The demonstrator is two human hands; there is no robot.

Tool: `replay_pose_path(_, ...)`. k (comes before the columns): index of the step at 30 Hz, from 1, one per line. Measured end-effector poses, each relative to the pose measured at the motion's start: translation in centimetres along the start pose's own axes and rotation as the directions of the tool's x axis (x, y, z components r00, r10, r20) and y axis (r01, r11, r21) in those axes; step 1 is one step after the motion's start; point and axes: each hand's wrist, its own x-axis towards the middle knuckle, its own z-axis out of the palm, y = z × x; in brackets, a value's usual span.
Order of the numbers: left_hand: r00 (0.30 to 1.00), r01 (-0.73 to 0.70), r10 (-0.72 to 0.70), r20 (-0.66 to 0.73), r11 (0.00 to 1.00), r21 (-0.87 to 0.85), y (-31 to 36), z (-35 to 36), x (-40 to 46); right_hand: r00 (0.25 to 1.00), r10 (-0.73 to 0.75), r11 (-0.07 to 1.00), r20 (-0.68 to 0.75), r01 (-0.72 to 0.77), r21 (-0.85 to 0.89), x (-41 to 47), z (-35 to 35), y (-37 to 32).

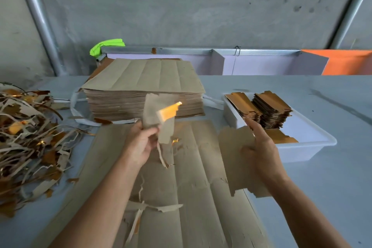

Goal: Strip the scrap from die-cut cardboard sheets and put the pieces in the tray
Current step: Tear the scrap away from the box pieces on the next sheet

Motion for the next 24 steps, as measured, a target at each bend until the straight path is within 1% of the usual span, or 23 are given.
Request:
replay_pose_path(1,0.986,-0.147,0.162,-0.026,0.945,0.292,0.3,0.0,-0.3,1.0,-0.012,1.0,-0.015,0.013,0.021,0.1,0.0,-0.4)
replay_pose_path(2,0.926,-0.303,0.378,0.007,0.73,0.612,0.5,0.0,-0.5,1.0,-0.019,0.999,-0.025,0.02,0.031,0.2,0.1,-0.7)
replay_pose_path(3,0.817,-0.396,0.566,0.111,0.411,0.821,0.8,0.0,-0.8,1.0,-0.012,0.999,-0.028,0.013,0.046,0.3,0.2,-1.0)
replay_pose_path(4,0.696,-0.423,0.679,0.234,0.124,0.898,1.2,0.1,-1.1,1.0,0.009,0.998,-0.028,-0.007,0.067,0.3,0.4,-1.2)
replay_pose_path(5,0.612,-0.42,0.723,0.32,-0.045,0.906,1.6,0.2,-1.5,0.999,0.031,0.997,-0.026,-0.029,0.077,0.4,0.5,-1.3)
replay_pose_path(6,0.574,-0.41,0.739,0.353,-0.113,0.905,2.0,0.3,-1.9,0.999,0.05,0.996,-0.016,-0.049,0.076,0.4,0.6,-1.4)
replay_pose_path(7,0.577,-0.399,0.742,0.342,-0.109,0.91,2.5,0.4,-2.3,0.998,0.066,0.995,0.003,-0.066,0.079,0.4,0.7,-1.5)
replay_pose_path(8,0.612,-0.403,0.737,0.288,-0.023,0.915,2.8,0.5,-2.4,0.995,0.091,0.99,0.028,-0.093,0.108,0.3,0.7,-1.6)
replay_pose_path(9,0.682,-0.411,0.705,0.198,0.145,0.9,3.2,0.8,-2.7,0.989,0.135,0.973,0.062,-0.144,0.182,0.2,0.7,-1.8)
replay_pose_path(10,0.78,-0.396,0.621,0.074,0.398,0.828,3.4,1.1,-2.8,0.975,0.19,0.933,0.113,-0.215,0.288,0.2,0.6,-2.0)
replay_pose_path(11,0.88,-0.334,0.473,-0.044,0.681,0.652,3.7,1.5,-2.9,0.954,0.245,0.871,0.171,-0.294,0.394,0.1,0.6,-2.1)
replay_pose_path(12,0.955,-0.213,0.277,-0.111,0.893,0.396,3.9,1.7,-3.0,0.93,0.29,0.801,0.225,-0.365,0.475,0.1,0.7,-2.2)
replay_pose_path(13,0.989,-0.072,0.09,-0.114,0.985,0.158,3.9,1.8,-3.2,0.907,0.324,0.739,0.27,-0.42,0.527,0.1,0.8,-2.2)
replay_pose_path(14,0.995,0.045,-0.045,-0.087,0.999,0.006,3.6,1.8,-3.3,0.889,0.346,0.699,0.3,-0.458,0.549,0.2,1.1,-2.2)
replay_pose_path(15,0.989,0.127,-0.132,-0.061,0.989,-0.08,3.4,1.7,-3.4,0.88,0.357,0.683,0.312,-0.474,0.555,0.2,1.4,-2.2)
replay_pose_path(18,0.965,0.261,-0.263,0.023,0.942,-0.212,2.8,1.6,-3.8,0.9,0.352,0.752,0.258,-0.436,0.494,0.3,3.0,-2.4)
replay_pose_path(21,0.941,0.336,-0.331,0.062,0.905,-0.261,2.3,1.8,-4.5,0.939,0.255,0.819,0.232,-0.337,0.464,0.4,4.6,-3.2)
replay_pose_path(23,0.94,0.342,-0.332,0.084,0.909,-0.24,2.0,2.3,-4.9,0.951,0.192,0.875,0.243,-0.278,0.396,0.6,5.8,-4.0)
replay_pose_path(24,0.943,0.332,-0.32,0.089,0.922,-0.202,1.8,2.6,-5.2,0.95,0.178,0.898,0.257,-0.264,0.352,0.5,6.1,-4.6)
